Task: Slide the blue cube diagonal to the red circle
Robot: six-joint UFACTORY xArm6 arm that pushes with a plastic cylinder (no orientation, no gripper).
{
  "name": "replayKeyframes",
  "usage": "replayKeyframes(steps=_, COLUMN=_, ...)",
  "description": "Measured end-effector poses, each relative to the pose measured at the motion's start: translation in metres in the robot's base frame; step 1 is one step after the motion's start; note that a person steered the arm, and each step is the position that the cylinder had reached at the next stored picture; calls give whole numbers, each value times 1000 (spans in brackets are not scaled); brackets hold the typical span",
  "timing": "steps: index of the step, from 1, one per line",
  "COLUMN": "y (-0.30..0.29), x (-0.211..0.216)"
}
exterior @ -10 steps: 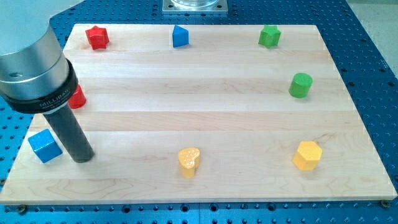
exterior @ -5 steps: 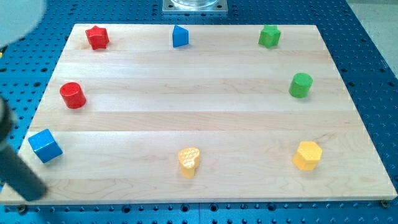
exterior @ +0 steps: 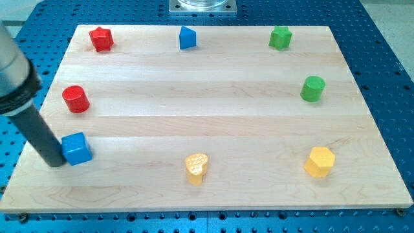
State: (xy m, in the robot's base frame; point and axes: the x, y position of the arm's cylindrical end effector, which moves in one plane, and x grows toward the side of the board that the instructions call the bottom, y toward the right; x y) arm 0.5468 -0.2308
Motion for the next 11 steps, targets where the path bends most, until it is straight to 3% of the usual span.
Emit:
replayKeyframes(steps=7, y=1, x=12)
replayKeyframes(steps=9, y=61, x=-7)
replayKeyframes(steps=11, y=75, x=-3)
